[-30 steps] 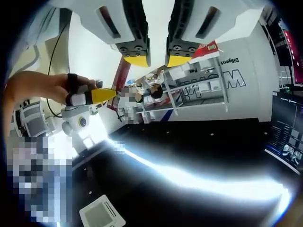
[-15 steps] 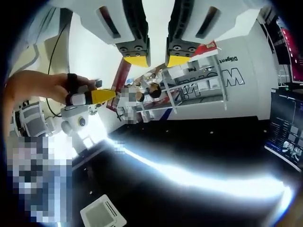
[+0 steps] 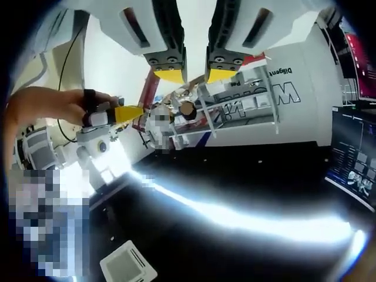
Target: Tear open the coffee pouch, take out the coffee, and pour the coffee from the pouch into the cup
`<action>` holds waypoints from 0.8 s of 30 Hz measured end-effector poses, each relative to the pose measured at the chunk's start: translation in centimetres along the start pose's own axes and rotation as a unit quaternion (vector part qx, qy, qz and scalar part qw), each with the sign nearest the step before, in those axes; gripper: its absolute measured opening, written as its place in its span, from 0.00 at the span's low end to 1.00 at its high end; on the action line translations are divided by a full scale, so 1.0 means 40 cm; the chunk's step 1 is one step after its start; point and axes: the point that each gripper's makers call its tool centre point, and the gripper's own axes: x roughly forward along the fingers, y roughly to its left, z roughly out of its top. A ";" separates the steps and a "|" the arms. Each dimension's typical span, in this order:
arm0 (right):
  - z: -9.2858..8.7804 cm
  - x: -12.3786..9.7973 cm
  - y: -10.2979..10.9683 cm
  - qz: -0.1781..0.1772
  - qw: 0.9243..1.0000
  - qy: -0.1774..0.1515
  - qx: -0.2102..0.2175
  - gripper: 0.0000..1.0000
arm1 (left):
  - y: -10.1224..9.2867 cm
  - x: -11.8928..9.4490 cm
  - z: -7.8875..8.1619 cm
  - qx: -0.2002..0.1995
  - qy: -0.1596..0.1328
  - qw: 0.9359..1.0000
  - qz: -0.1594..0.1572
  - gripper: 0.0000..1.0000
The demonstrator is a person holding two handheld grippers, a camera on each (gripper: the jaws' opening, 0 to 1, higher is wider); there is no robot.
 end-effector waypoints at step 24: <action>-0.028 -0.004 -0.005 0.002 1.000 0.001 0.014 0.02 | -0.012 0.010 0.007 -0.001 -0.003 1.000 -0.010 0.15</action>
